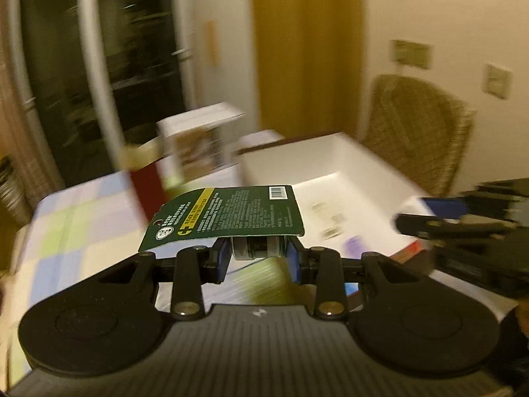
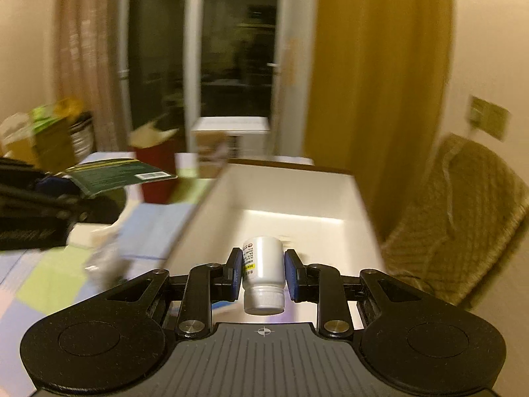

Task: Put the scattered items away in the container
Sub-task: 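Carry the green packet and white bottle with both tools over the box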

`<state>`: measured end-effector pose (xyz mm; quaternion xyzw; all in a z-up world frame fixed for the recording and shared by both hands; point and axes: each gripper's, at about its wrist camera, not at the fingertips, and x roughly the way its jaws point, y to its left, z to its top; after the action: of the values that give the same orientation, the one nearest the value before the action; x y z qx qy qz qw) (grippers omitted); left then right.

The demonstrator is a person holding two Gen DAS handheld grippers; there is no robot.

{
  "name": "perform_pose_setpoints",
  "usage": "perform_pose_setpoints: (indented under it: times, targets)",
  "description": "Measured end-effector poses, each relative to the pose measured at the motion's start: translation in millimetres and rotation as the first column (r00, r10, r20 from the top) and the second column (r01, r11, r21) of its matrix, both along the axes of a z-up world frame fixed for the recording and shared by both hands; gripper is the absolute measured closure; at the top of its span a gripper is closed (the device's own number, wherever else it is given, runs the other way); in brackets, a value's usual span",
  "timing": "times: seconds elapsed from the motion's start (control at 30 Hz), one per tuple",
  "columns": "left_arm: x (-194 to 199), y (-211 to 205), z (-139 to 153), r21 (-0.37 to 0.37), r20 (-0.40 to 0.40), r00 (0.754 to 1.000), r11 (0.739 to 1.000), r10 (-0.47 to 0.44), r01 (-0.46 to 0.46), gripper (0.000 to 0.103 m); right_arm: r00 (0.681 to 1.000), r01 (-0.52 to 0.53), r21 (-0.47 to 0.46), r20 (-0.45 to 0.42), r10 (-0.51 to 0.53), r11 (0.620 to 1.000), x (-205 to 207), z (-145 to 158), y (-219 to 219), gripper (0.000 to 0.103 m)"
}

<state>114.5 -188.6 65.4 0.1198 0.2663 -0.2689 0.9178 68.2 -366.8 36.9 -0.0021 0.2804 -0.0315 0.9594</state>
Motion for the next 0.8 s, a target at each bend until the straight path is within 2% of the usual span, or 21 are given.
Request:
perform_pose_setpoints:
  times: [0.07, 0.17, 0.37, 0.57, 0.6, 0.63, 0.8]
  targets:
    - [0.1, -25.3, -1.5, 0.029, 0.012, 0.998, 0.998, -0.064, 0.064, 0.073, 0.999, 0.045, 0.020, -0.013, -0.045, 0.999, 5.2, -2.6, -17.0, 0.074]
    - [3.6, -57.7, -12.5, 0.054, -0.011, 0.990, 0.989, -0.137, 0.138, 0.073, 0.996, 0.084, 0.048, -0.027, -0.083, 0.995, 7.8, -5.1, -35.0, 0.074]
    - [9.5, -100.0, -44.4, 0.109, -0.038, 0.977, 0.971, -0.210, 0.213, 0.073, 0.991, 0.123, 0.072, -0.050, -0.120, 0.990, 15.9, -11.5, -57.6, 0.074]
    - [22.1, -107.9, -67.2, 0.119, -0.068, 0.971, 0.965, -0.229, 0.235, 0.071, 0.990, 0.130, 0.084, -0.061, -0.125, 0.988, 22.7, -18.4, -66.0, 0.074]
    - [22.7, -108.1, -68.1, 0.119, -0.063, 0.972, 0.965, -0.228, 0.234, 0.065, 0.990, 0.131, 0.086, -0.061, -0.126, 0.988, 23.8, -19.5, -66.4, 0.074]
    - [22.8, -107.3, -67.8, 0.120, -0.058, 0.972, 0.965, -0.227, 0.232, 0.064, 0.990, 0.130, 0.087, -0.062, -0.125, 0.988, 24.5, -20.1, -66.7, 0.074]
    - [22.1, -96.0, -60.6, 0.114, -0.040, 0.979, 0.972, -0.202, 0.206, 0.064, 0.991, 0.120, 0.083, -0.066, -0.115, 0.989, 26.2, -21.9, -64.8, 0.074]
